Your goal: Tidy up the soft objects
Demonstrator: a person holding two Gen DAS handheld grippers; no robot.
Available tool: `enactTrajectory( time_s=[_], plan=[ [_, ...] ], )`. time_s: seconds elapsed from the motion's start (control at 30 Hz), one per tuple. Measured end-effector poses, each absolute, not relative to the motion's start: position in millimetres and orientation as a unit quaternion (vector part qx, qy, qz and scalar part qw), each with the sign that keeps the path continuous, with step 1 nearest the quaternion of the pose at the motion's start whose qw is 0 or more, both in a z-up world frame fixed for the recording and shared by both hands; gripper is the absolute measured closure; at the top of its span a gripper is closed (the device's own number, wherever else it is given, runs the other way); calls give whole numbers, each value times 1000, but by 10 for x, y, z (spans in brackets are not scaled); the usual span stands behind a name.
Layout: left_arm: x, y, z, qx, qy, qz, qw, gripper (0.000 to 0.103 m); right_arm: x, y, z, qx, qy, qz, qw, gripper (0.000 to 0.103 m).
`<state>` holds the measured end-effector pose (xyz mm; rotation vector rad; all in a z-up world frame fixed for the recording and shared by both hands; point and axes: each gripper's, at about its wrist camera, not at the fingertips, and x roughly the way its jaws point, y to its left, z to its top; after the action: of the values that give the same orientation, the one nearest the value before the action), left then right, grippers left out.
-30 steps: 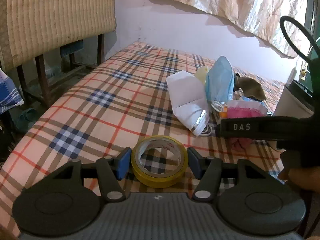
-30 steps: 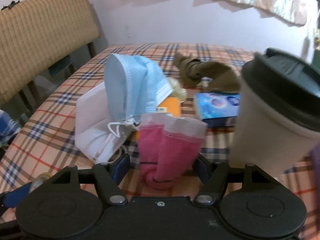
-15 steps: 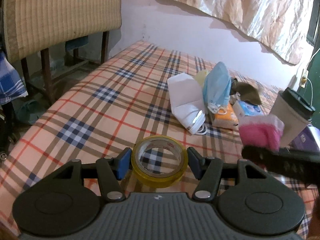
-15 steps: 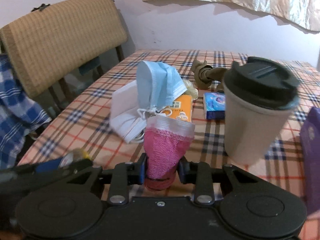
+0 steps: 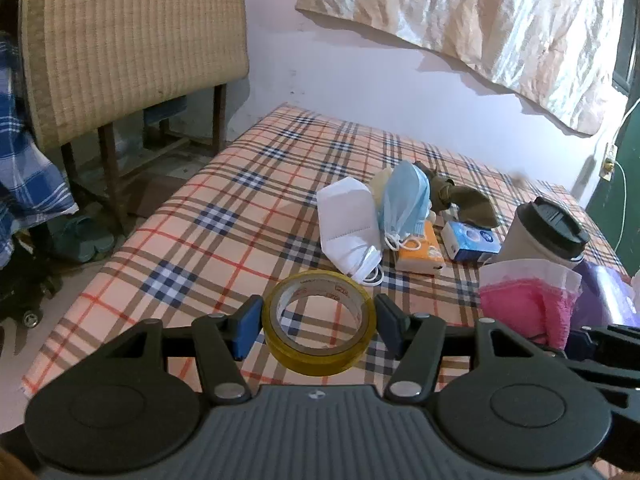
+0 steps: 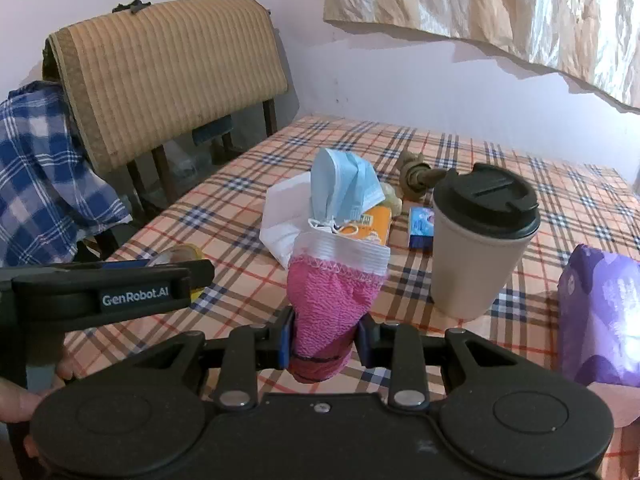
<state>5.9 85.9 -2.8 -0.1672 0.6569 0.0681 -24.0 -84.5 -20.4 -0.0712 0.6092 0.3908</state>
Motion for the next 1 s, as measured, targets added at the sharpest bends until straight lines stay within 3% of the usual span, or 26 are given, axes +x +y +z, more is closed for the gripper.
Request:
enactTrajectory(
  time_s=[1.0],
  plan=[
    [-68, 261, 300, -43, 317, 3, 948, 42, -589, -1484, 187, -38, 271, 162, 948, 65]
  ],
)
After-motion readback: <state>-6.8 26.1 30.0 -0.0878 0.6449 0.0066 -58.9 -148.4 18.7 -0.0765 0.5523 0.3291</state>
